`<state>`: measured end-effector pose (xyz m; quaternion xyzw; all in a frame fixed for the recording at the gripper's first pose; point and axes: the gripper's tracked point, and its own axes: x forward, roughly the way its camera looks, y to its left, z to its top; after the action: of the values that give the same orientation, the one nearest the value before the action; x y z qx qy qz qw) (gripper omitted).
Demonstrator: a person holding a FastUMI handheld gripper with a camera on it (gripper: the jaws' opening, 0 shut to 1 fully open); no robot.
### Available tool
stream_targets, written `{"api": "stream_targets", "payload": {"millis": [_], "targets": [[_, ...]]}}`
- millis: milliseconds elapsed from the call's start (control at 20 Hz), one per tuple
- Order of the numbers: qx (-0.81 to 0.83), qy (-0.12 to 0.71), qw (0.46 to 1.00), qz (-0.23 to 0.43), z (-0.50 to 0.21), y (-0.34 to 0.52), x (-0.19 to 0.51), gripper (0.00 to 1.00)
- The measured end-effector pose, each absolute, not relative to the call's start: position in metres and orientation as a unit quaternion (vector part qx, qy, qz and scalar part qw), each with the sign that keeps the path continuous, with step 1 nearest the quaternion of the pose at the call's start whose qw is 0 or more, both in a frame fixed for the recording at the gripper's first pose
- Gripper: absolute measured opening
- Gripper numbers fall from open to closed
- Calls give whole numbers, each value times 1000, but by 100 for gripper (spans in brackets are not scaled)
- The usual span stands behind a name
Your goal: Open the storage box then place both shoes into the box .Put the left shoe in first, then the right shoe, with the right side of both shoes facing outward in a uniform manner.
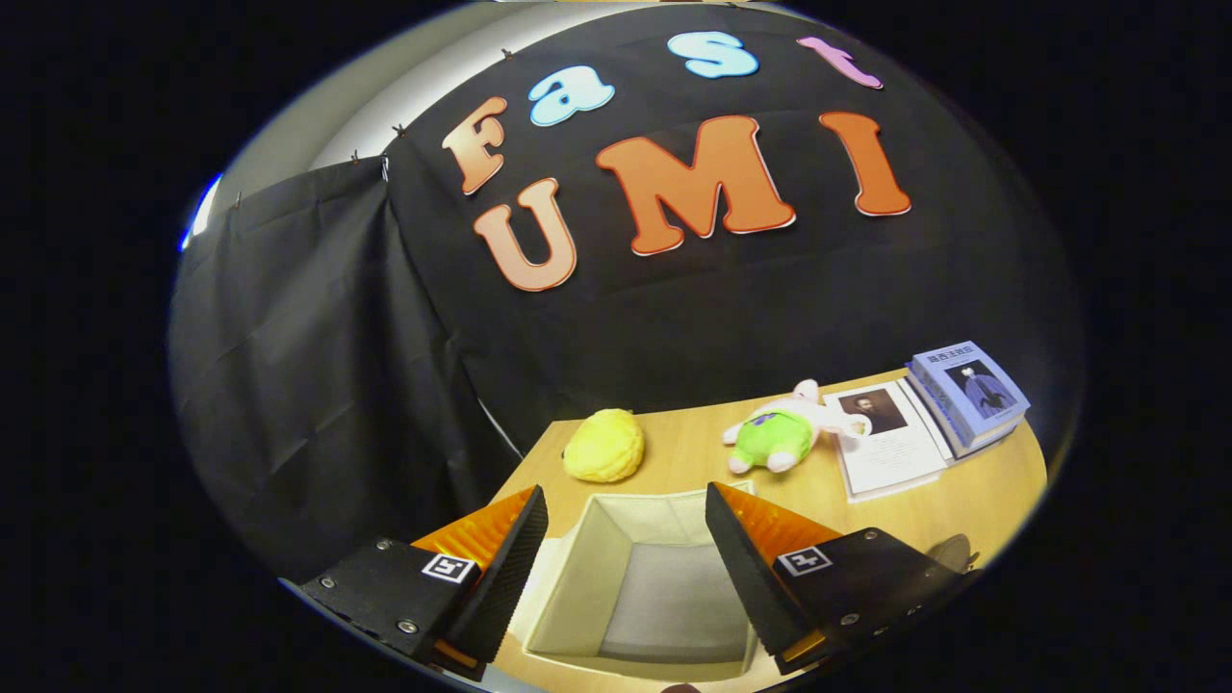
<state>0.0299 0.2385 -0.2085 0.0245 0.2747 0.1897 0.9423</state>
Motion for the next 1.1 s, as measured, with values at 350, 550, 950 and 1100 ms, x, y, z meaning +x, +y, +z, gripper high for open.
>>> {"api": "stream_targets", "payload": {"millis": [350,550,950,1100], "targets": [[-3,268,960,84,-236,124,28,98],[-26,296,955,27,-279,62,11,98],[-35,352,935,-24,-351,1,-29,99],[-44,375,926,-24,-373,-1,-41,96]]}}
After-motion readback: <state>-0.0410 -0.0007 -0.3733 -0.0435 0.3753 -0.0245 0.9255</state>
